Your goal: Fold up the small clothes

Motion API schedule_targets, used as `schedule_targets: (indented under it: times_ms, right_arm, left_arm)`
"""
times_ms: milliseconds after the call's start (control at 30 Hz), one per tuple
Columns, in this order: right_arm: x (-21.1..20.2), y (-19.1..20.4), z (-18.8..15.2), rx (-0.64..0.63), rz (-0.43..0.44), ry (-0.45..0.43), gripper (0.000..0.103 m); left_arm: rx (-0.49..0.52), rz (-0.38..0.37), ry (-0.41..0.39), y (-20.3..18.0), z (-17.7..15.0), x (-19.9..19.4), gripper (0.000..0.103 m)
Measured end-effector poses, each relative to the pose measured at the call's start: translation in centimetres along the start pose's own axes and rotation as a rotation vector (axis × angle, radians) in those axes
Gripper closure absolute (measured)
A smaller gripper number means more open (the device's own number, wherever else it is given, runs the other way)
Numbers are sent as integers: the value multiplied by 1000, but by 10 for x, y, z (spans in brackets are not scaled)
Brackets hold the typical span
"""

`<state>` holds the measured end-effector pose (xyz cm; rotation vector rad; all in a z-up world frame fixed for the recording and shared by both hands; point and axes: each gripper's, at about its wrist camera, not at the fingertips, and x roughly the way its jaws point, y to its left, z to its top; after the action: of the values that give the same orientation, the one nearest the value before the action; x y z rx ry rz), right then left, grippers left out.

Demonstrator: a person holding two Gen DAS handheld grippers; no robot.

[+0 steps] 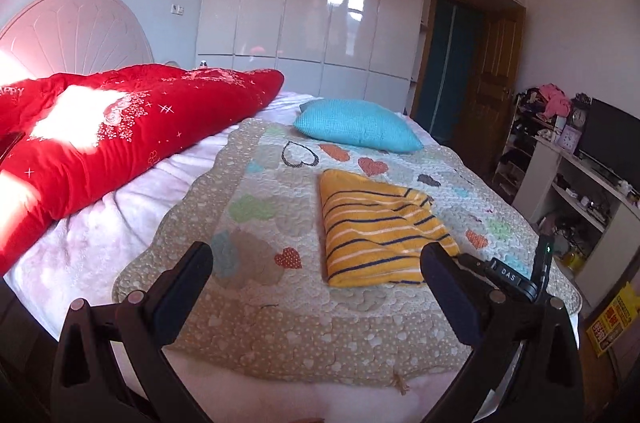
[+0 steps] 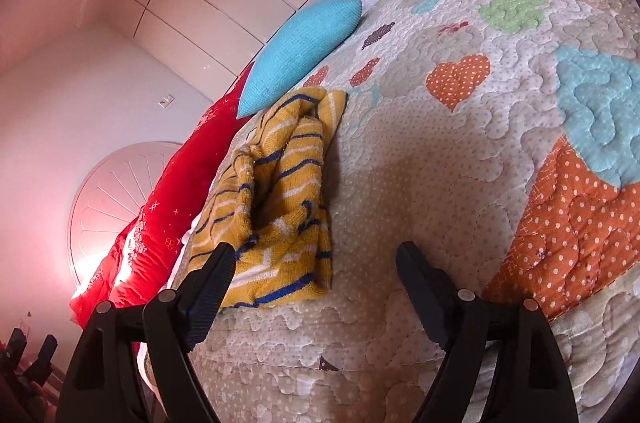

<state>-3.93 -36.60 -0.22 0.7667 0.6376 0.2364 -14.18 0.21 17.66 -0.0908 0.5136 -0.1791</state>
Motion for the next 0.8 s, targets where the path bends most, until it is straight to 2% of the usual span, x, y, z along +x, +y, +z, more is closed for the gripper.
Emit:
schedule_targets:
  times_ms: [67, 167, 300, 333, 367, 400, 467, 600, 800]
  right_arm:
    - [-8, 1, -5, 22, -1, -5, 17]
    - [-24, 1, -19, 59, -6, -32, 18]
    - [-36, 15, -35, 35, -105, -37, 16]
    - [-35, 18, -36, 44, -130, -22, 11]
    - [-33, 20, -36, 56, -128, 4, 4]
    - [-32, 22, -36, 66, -108, 24, 1]
    - [-31, 21, -35, 101, -81, 40, 0]
    - [-33, 12, -37, 153, -46, 9, 0]
    - [-23, 26, -41, 98, -162, 17, 1]
  left_arm:
    - [14, -9, 41, -2, 0, -2, 0]
    - [10, 25, 70, -3, -5, -6, 0]
    - [19, 56, 101, -4, -15, -4, 0]
    - [19, 62, 113, -4, -17, -2, 0]
    - [17, 61, 125, -5, -19, 1, 0]
    - [15, 60, 133, -6, -20, 2, 0]
    - [7, 57, 142, -6, -21, 4, 0]
    - [18, 65, 166, -11, -27, 8, 0]
    - [49, 105, 193, -17, -34, 15, 0]
